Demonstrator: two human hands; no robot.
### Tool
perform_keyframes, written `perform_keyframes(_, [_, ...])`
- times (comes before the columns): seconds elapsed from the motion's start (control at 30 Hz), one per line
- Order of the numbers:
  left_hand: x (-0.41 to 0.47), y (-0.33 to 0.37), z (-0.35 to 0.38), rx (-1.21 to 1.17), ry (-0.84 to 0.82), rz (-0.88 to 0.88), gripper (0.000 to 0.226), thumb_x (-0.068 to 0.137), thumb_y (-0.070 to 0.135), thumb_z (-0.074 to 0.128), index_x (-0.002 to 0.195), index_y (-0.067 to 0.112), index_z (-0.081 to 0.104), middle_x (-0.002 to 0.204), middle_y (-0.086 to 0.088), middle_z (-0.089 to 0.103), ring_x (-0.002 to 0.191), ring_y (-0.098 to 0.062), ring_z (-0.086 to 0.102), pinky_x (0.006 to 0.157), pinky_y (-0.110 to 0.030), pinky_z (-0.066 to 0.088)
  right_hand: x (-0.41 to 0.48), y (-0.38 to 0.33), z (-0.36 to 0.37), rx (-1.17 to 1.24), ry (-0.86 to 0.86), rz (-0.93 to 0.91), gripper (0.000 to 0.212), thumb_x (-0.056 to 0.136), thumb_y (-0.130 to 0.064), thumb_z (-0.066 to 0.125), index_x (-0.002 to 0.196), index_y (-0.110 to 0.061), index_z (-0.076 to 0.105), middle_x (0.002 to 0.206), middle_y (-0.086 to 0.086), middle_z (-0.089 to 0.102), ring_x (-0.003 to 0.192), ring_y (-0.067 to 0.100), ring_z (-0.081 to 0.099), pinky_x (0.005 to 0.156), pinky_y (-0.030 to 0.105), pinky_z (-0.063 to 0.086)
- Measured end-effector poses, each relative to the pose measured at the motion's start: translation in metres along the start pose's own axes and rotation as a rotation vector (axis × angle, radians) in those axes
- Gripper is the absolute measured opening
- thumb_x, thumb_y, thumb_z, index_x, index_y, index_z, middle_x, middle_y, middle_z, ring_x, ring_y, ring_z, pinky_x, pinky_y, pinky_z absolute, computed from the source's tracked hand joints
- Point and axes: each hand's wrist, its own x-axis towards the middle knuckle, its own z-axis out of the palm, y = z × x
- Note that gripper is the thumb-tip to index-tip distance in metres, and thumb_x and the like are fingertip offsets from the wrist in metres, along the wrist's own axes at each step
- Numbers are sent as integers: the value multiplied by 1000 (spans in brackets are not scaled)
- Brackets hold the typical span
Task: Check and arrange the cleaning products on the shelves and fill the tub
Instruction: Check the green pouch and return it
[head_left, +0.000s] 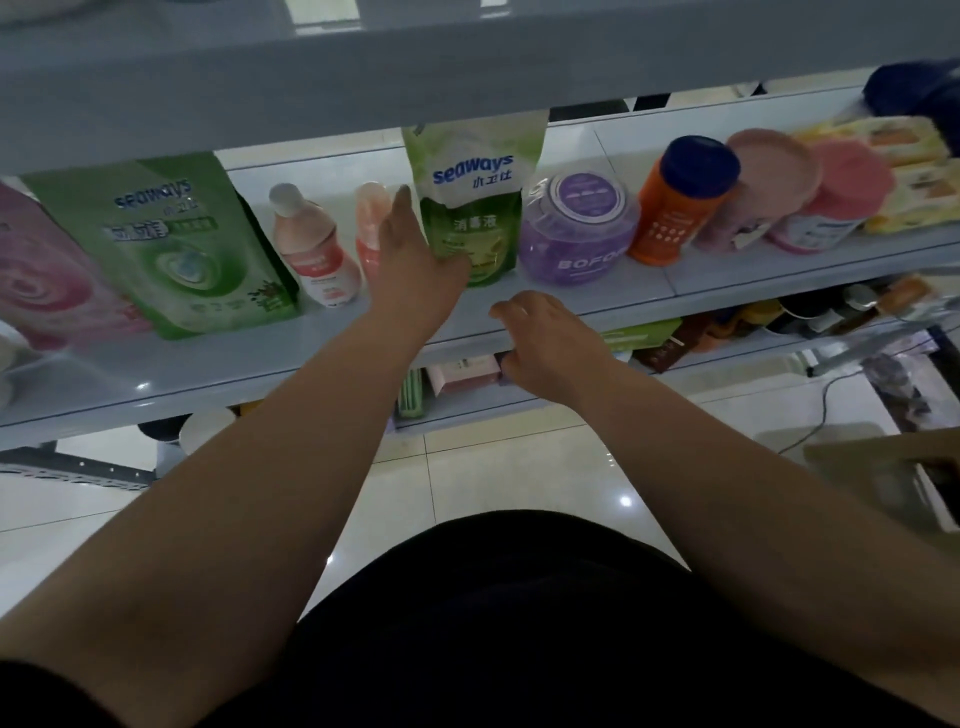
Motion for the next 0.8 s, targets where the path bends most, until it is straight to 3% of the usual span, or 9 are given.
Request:
perform_keyframes(0.03, [8, 6, 3, -27, 45, -60, 94, 83, 32, 63, 161, 14, 13, 163, -9, 30, 147, -29, 35, 115, -49, 39, 1, 6, -4, 8, -11, -10, 61, 92, -21, 67, 148, -13, 45, 146, 15, 47, 135, 35, 44, 109, 48, 44])
perform_keyframes(0.1, [22, 13, 7, -143, 113, -162, 96, 78, 38, 60, 161, 21, 14, 156, -4, 43, 135, -28, 52, 104, -50, 51, 3, 17, -9, 6, -32, -38, 58, 94, -22, 64, 148, -16, 45, 147, 14, 47, 134, 33, 46, 108, 47, 45])
perform_keyframes(0.2, [35, 18, 10, -258, 167, -218, 79, 78, 38, 63, 149, 21, 36, 124, 7, 63, 103, -20, 71, 84, -46, 62, 7, 34, -14, -8, -62, -84, 53, 95, -22, 61, 146, -17, 46, 144, 13, 48, 131, 32, 49, 105, 46, 47])
perform_keyframes(0.3, [33, 27, 15, -208, 259, -207, 45, 81, 35, 65, 122, 17, 60, 102, 6, 68, 92, -16, 69, 83, -42, 61, 11, 49, -20, -13, -85, -110, 51, 95, -22, 60, 145, -17, 48, 142, 12, 50, 129, 31, 50, 104, 45, 49])
perform_keyframes(0.4, [22, 28, 25, -138, 267, -232, 36, 81, 45, 66, 105, 19, 68, 89, 5, 70, 84, -15, 68, 81, -41, 61, 12, 59, -21, -10, -115, -127, 53, 94, -21, 60, 146, -17, 48, 144, 11, 49, 132, 30, 48, 105, 44, 47])
perform_keyframes(0.53, [7, 28, 43, -208, 292, -238, 40, 81, 38, 79, 110, 21, 56, 100, 5, 67, 91, -14, 67, 79, -29, 58, 14, 70, -20, -30, -157, -153, 55, 93, -22, 59, 147, -18, 47, 145, 10, 46, 135, 31, 44, 108, 43, 43])
perform_keyframes(0.63, [0, 30, 56, -214, 250, -245, 45, 87, 22, 77, 123, 12, 50, 108, 6, 56, 87, -6, 58, 65, -6, 47, 12, 74, -20, -39, -195, -167, 54, 95, -24, 58, 148, -20, 46, 146, 10, 44, 136, 30, 42, 108, 43, 42])
perform_keyframes(0.67, [0, 31, 59, -191, 238, -258, 45, 90, 20, 74, 127, 10, 51, 108, 6, 56, 89, -9, 57, 64, -7, 44, 11, 75, -21, -32, -200, -167, 54, 96, -25, 58, 148, -20, 45, 146, 9, 44, 137, 30, 41, 109, 44, 42])
perform_keyframes(0.8, [-4, 28, 60, -164, 237, -250, 31, 94, 14, 61, 124, 10, 58, 107, -1, 64, 103, -24, 61, 89, -35, 51, 8, 77, -17, 47, -176, -165, 51, 97, -26, 59, 147, -23, 47, 146, 5, 46, 135, 26, 44, 108, 39, 41])
